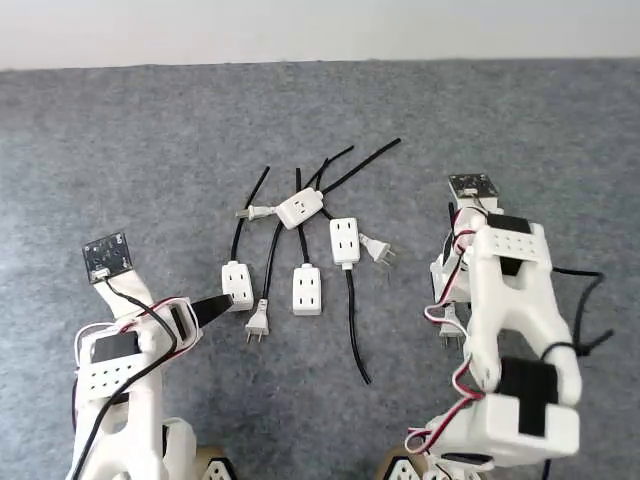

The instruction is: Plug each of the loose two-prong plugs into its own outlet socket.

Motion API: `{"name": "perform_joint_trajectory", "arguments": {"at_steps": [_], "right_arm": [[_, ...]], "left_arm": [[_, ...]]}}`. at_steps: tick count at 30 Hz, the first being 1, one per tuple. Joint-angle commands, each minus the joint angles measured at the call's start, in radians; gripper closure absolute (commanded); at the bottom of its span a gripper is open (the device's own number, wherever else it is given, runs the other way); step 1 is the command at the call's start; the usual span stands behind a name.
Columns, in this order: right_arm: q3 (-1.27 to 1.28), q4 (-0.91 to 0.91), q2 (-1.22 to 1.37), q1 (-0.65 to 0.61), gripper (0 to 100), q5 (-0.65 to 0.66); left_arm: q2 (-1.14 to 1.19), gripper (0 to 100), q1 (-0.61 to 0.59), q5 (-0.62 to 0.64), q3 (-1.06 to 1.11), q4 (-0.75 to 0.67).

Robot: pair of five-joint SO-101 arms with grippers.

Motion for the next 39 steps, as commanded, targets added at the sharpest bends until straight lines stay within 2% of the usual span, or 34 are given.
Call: {"name": "perform_joint_trajectory", "arguments": {"at_steps": [1,17,22,39], "right_arm": [[-0.071,0.002,0.024,-0.041,85.9,0.020],[-0.069,-0.073,0.077,-0.005,86.4,0.000],[-0.068,-0.068,0.079,-0.002,95.2,0.002],[-0.091,-0.048,0.125,0.079,99.1,0.043]], "left_arm": [[-0.020,55,-0.002,-0.008,-0.004,-0.021],[-0.023,55,-0.002,-0.011,0.004,-0.021],[-0.023,55,-0.002,-0.011,0.004,-0.021],[-0.023,55,-0.002,-0.011,0.005,-0.021]]}}
